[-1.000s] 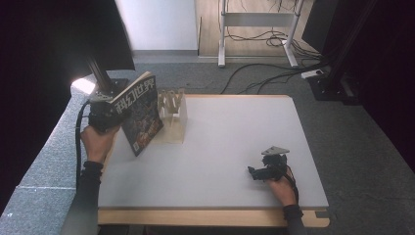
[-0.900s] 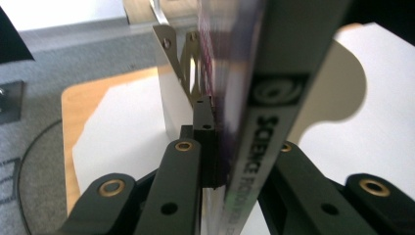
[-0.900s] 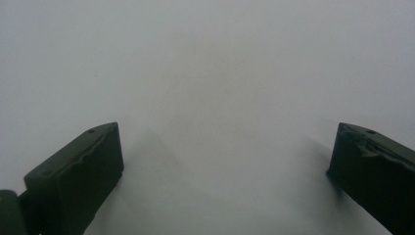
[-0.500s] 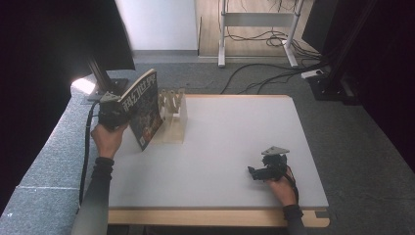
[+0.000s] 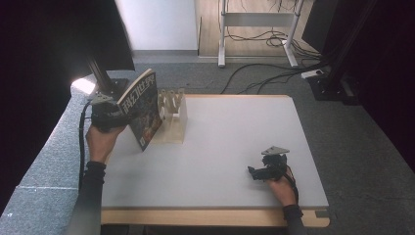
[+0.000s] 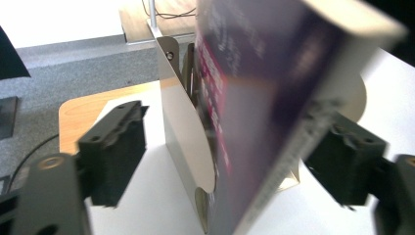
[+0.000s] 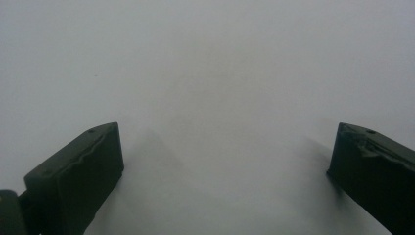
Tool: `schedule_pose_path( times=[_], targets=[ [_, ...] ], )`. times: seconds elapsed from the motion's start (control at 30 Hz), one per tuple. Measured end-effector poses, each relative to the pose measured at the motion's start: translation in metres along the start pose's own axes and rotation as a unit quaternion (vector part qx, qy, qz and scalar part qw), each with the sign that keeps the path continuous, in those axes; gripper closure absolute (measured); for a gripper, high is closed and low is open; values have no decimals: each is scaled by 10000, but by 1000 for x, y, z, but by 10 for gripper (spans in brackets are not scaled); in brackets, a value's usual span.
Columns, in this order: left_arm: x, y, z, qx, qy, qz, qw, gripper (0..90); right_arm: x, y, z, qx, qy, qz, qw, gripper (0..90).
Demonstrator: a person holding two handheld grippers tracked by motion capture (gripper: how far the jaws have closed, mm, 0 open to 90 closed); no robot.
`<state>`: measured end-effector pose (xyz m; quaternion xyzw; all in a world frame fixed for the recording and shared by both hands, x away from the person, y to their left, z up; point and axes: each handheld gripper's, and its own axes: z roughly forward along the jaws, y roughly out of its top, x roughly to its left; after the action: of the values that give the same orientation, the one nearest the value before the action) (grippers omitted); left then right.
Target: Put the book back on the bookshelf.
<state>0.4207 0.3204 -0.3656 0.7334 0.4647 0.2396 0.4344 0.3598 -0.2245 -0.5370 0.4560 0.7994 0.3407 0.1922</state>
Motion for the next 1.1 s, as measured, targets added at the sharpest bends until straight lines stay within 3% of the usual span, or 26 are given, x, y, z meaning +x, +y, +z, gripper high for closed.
schedule_pose_path(
  times=[0.27,0.8,1.1],
  targets=[
    [-5,-6,-16,79,-153,81,9998,3,0,0,0,4,-4,-9,10000,0],
    [-23,-30,-50,-82,-494,256,9984,0,0,0,0,7,0,-13,10000,0],
    [-39,-49,-56,-16,-653,436,9969,0,0,0,0,4,1,-17,10000,0]
  ],
)
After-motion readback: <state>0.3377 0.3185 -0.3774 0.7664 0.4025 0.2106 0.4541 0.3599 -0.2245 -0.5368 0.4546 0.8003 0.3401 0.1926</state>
